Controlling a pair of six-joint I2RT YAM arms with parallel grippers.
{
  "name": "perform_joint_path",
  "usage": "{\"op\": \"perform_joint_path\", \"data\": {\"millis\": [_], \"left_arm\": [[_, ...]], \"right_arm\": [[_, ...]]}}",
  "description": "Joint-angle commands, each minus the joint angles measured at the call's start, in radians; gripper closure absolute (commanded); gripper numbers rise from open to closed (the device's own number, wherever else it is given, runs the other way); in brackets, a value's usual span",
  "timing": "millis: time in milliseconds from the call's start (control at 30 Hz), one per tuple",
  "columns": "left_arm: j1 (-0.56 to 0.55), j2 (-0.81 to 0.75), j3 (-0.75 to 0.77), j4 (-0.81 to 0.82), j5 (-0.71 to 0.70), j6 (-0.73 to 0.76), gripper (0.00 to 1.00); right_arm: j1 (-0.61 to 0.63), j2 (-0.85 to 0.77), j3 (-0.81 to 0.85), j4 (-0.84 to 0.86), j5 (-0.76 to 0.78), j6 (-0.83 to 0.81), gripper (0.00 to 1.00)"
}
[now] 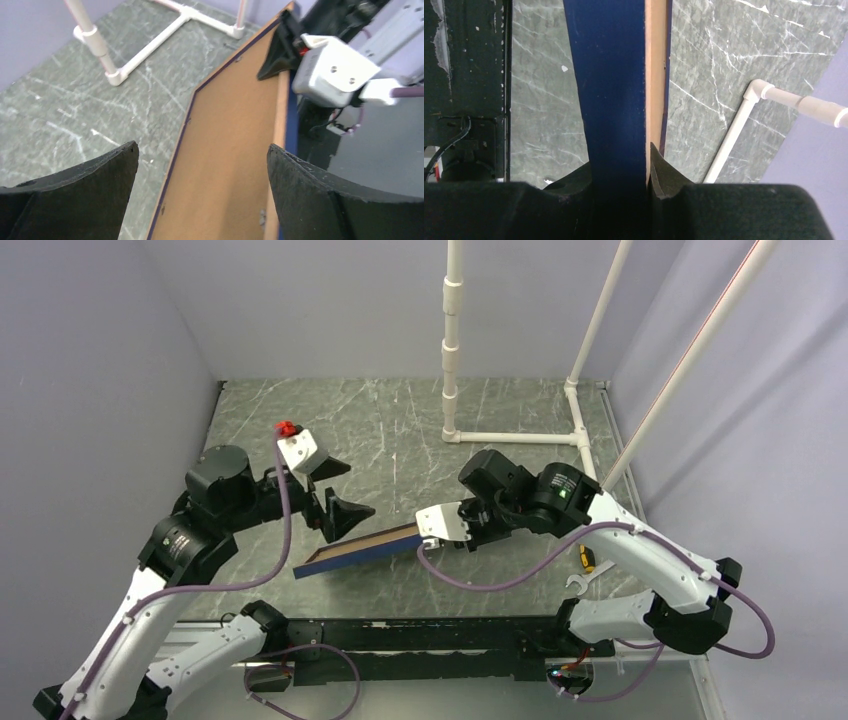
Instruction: Take the photo out of the frame
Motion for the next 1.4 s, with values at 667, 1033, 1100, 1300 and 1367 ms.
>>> {"op": "perform_joint_path", "data": {"millis": [667, 1033, 1100, 1300, 1367], "left_arm": [[0.021, 0.269, 0.166, -0.121, 0.299, 0.072, 0.01], [0.107, 0.324, 0.246, -0.07, 0.095, -0.068, 0.01], [0.116, 0.322, 0.269, -0.07, 0.065, -0.061, 0.01], [0.117, 0.325, 0.302, -0.044, 0.201, 0.083, 0.0], [0.117, 0.352, 0.337, -0.068, 0.222, 0.121, 0.0]], "right_arm": [[-0.255, 0.154, 0.202, -0.063, -0.37, -0.026, 1.0], [-0.348, 0.349, 0.313, -0.081, -0.507, -0.084, 1.0], [-0.351, 0.401, 0.34, -0.094, -0.506, -0.083, 1.0], [-0.359, 0.501, 0.396, -0.112, -0.535, -0.09, 1.0], [-0.364, 0.53, 0.411, -0.119, -0.537, -0.102, 1.0]]}}
